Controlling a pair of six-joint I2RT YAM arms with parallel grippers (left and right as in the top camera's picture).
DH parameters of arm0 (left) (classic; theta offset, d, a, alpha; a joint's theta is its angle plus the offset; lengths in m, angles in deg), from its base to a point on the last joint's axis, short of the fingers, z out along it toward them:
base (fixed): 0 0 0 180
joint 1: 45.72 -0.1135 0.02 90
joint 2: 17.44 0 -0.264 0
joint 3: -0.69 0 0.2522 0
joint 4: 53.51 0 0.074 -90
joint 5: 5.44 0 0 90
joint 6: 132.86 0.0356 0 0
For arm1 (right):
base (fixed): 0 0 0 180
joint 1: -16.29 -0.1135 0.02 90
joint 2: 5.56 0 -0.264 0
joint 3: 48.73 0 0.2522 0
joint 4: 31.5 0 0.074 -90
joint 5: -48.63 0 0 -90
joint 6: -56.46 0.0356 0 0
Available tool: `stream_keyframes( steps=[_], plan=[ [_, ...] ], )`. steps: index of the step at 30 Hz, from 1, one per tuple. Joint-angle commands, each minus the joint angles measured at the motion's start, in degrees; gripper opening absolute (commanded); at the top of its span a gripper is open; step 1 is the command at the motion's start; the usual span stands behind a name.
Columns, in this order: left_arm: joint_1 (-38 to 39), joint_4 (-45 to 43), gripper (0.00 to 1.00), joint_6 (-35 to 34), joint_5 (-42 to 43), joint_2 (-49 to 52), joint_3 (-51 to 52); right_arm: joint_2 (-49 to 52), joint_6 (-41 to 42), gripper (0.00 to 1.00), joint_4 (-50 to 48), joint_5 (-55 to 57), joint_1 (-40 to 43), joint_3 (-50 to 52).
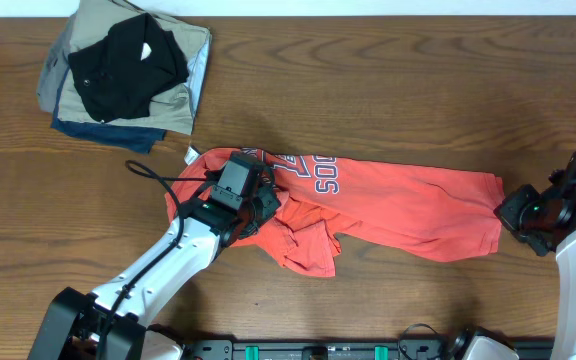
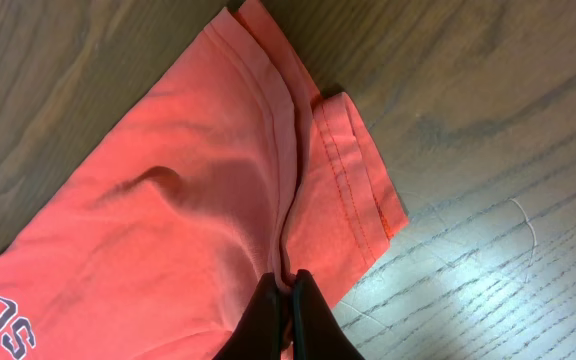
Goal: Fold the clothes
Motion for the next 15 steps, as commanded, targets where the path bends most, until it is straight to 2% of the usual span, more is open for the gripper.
stream_keyframes(
  steps=[1,2,3,4,7,9,15],
  plan=[
    [0.15,0.13,0.08,0.37,-0.50,-0.83,-0.74,-0.37,-0.85,0.01,0.02,-0.20,-0.15,-0.92],
    [0.15,0.15,0.22,0.35,-0.28,-1.09,-0.74,-0.37,-0.83,0.01,0.02,-0.20,-0.15,-0.92],
    [0.17,0.11,0.49,0.31,0.17,-1.36,-0.74,-0.37,-0.85,0.01,0.02,-0.20,-0.15,-0.92],
    [0.17,-0.09,0.65,0.31,1.42,-1.66,-0.74,-0.37,-0.83,0.01,0.00,-0.20,-0.15,-0.92],
    [0.15,-1.60,0.92,0.26,6.12,-2.80,-0.76,-0.37,-0.83,0.02,-0.09,-0.20,-0.15,-0.92],
    [0.17,-2.80,0.97,0.26,9.16,-3.74,-0.76,-0.37,-0.83,0.02,-0.17,-0.20,-0.15,-0.92],
    [0.15,-2.25,0.98,1.86,10.43,-8.11,-0.81,-0.37,-0.87,0.01,-0.11,-0.17,-0.15,-0.92]
  ],
)
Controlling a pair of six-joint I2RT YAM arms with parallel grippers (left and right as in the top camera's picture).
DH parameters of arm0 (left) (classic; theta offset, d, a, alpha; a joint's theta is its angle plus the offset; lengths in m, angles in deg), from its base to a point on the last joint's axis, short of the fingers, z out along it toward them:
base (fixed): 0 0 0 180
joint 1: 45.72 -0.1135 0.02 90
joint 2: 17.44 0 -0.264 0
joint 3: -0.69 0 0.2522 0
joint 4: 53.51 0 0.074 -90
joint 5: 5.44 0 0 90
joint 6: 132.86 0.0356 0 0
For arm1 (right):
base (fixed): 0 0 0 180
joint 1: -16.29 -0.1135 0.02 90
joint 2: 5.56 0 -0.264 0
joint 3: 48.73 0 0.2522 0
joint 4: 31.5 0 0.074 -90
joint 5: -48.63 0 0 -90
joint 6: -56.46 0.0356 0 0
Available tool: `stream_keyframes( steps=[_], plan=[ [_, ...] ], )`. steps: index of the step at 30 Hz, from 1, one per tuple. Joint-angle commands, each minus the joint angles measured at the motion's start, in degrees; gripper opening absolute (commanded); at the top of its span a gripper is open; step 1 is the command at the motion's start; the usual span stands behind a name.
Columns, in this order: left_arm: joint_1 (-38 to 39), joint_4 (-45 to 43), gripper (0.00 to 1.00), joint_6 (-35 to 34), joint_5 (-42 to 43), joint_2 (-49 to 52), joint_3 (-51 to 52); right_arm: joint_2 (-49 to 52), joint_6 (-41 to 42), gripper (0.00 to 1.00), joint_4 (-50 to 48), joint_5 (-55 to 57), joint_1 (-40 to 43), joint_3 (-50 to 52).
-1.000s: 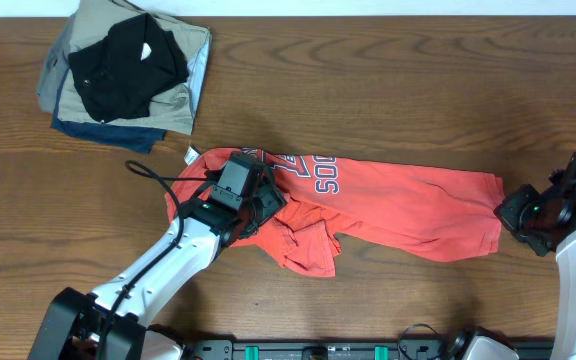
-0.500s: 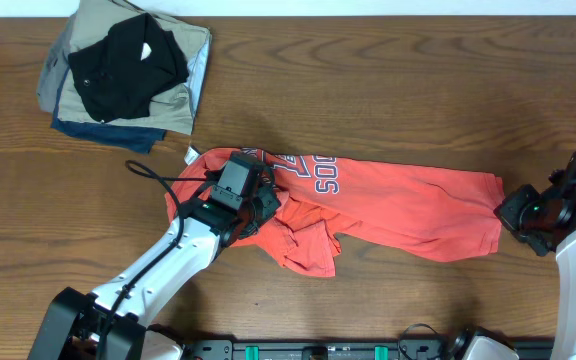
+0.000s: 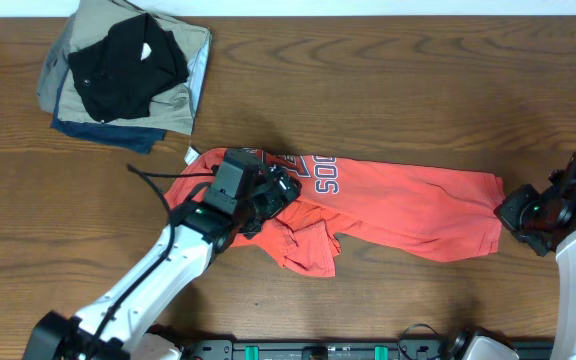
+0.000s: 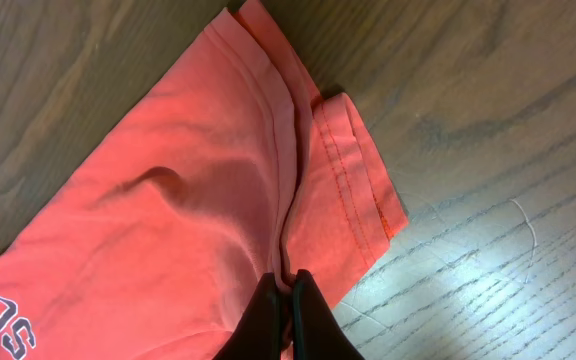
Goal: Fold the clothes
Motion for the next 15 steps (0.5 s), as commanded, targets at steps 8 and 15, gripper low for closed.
stream_keyframes(
  steps=[8,15],
  plan=[
    [0.17,0.33,0.98,-12.20,-5.14,-4.76,-0.85,-0.37,-0.81,0.01,-0.33,-0.24,-0.15,-0.92],
    [0.22,-0.11,0.98,-24.11,-5.49,-0.33,-0.85,-0.37,-0.85,0.02,0.31,-0.22,-0.15,-0.92]
  ],
)
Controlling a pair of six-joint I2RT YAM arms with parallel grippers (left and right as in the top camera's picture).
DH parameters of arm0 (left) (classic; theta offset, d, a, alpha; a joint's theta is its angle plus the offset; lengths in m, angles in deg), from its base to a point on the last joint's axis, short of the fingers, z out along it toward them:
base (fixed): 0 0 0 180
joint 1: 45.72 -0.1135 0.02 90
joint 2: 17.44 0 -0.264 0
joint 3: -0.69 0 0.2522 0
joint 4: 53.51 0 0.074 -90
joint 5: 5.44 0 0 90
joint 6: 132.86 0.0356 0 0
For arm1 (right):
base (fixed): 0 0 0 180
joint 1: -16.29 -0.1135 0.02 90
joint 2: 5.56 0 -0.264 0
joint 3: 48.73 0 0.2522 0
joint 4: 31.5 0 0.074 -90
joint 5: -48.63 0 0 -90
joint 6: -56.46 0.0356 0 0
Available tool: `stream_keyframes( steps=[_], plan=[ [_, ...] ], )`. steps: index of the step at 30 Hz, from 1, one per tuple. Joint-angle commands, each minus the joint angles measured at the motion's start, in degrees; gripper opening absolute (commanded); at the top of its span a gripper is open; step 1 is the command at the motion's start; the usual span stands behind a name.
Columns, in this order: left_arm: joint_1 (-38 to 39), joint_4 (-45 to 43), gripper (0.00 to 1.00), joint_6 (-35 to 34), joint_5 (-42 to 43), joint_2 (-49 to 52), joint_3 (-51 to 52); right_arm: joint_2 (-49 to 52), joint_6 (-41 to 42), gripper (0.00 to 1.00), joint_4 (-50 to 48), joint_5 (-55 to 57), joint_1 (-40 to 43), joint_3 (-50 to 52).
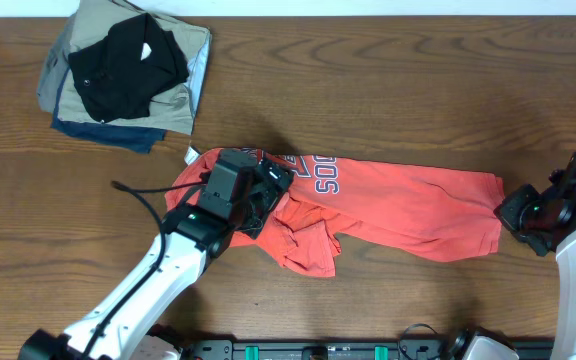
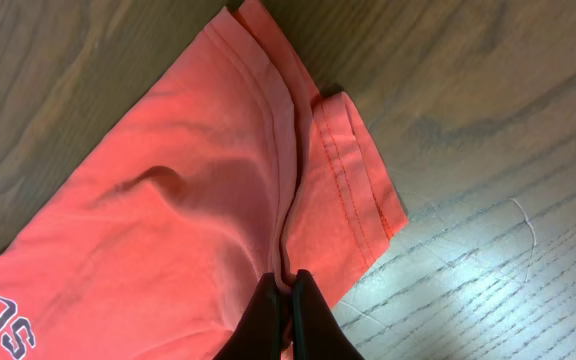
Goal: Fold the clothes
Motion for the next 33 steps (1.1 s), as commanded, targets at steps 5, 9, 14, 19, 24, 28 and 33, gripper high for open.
stream_keyframes(
  steps=[5,9,14,19,24,28,33],
  plan=[
    [0.22,-0.24,0.98,-12.63,-1.60,3.28,-0.83,-0.37,-0.83,0.01,0.09,-0.24,-0.15,-0.92],
    [0.22,-0.24,1.00,-17.64,-2.73,5.11,-0.83,-0.37,-0.81,0.02,0.09,-0.24,-0.15,-0.92],
    [0.22,-0.33,1.00,-23.52,-3.78,8.37,-0.83,-0.37,-0.83,0.02,0.13,-0.24,-0.15,-0.92],
    [-0.02,-0.28,0.98,-24.11,-6.47,11.17,-0.83,-0.37,-0.83,0.02,0.09,-0.24,-0.15,-0.92],
    [-0.07,-0.28,0.91,-24.06,-6.16,11.30,-0.83,-0.37,-0.83,0.02,0.09,-0.22,-0.15,-0.92],
    [-0.07,-0.20,0.90,-23.98,-4.48,11.30,-0.83,-0.37,-0.83,0.02,0.07,-0.22,-0.15,-0.92],
    [-0.07,-0.07,0.72,-22.88,-4.28,11.26,-0.83,-0.37,-0.83,0.02,0.07,-0.22,-0.15,-0.92]
  ],
)
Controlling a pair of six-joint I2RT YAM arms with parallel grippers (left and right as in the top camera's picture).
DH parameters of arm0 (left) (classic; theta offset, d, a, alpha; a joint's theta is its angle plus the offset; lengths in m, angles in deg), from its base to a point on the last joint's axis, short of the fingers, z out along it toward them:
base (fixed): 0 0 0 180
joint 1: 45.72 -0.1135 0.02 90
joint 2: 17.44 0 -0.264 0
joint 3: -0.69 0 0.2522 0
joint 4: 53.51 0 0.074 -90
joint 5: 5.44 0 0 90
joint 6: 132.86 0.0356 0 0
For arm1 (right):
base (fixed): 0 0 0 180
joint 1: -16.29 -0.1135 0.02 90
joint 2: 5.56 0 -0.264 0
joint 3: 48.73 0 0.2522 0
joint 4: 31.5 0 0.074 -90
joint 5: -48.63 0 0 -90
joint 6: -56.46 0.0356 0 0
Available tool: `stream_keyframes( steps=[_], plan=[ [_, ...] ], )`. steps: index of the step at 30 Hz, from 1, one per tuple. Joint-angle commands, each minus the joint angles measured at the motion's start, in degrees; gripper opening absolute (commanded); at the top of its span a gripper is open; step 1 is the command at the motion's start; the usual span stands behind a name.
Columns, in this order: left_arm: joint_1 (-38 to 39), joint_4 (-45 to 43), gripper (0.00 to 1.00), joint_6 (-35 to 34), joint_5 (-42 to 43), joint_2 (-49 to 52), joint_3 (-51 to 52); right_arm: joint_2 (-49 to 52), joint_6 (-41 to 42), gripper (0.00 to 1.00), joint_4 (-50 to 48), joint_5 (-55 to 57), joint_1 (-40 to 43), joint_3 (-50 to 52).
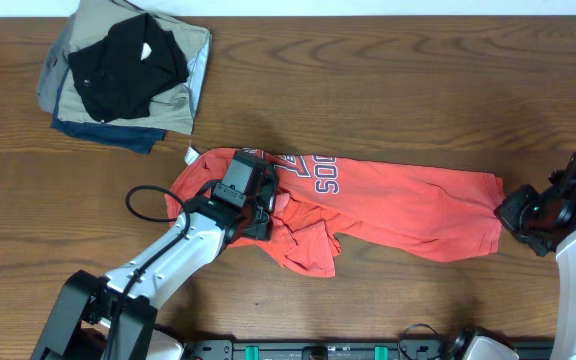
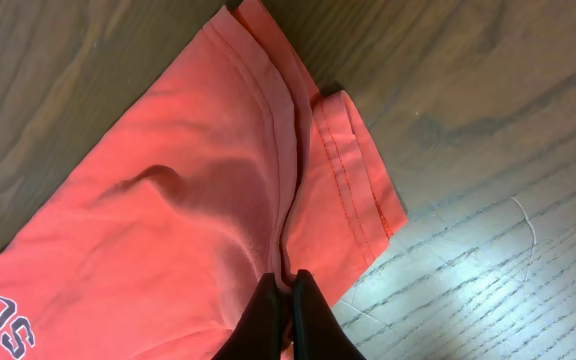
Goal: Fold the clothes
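Observation:
An orange-red T-shirt (image 1: 388,205) with navy lettering lies stretched left to right across the middle of the table, its left part bunched into folds. My left gripper (image 1: 258,215) sits low on that bunched part; its jaws are hidden under the wrist. At the shirt's right end my right gripper (image 1: 508,212) pinches the hem. In the right wrist view the shirt (image 2: 178,220) rises into a ridge between the black fingertips (image 2: 286,285), which are shut on the cloth.
A stack of folded clothes (image 1: 123,70) in khaki, black and navy sits at the far left corner. The wooden table (image 1: 388,80) runs bare behind the shirt. A black cable (image 1: 148,195) loops beside the left arm.
My left wrist has shifted slightly down and right onto the bunched cloth, and its cable loop has changed shape. The right gripper and the shirt's right end stay put.
Throughout, my right gripper held the shirt's right hem shut and still. My left gripper stayed over the bunched left part, shifting a little up toward the lettering and back; the shirt's outline has hardly changed.

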Motion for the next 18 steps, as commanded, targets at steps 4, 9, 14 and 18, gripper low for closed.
stream_keyframes(
  steps=[4,9,14,18],
  plan=[
    [-0.04,0.26,0.69,1.31,1.42,0.46,-0.83,-0.37,-0.85,0.02,0.02,-0.22,-0.15,-0.92],
    [-0.04,0.28,0.61,1.97,1.64,0.13,-0.83,-0.37,-0.85,0.02,0.02,-0.22,-0.15,-0.92],
    [-0.04,0.26,0.52,2.34,2.99,-0.31,-0.83,-0.37,-0.85,0.02,0.04,-0.22,-0.15,-0.92],
    [-0.04,0.26,0.19,3.28,4.24,-0.87,-0.83,-0.37,-0.85,0.02,0.04,-0.22,-0.15,-0.92]
  ],
)
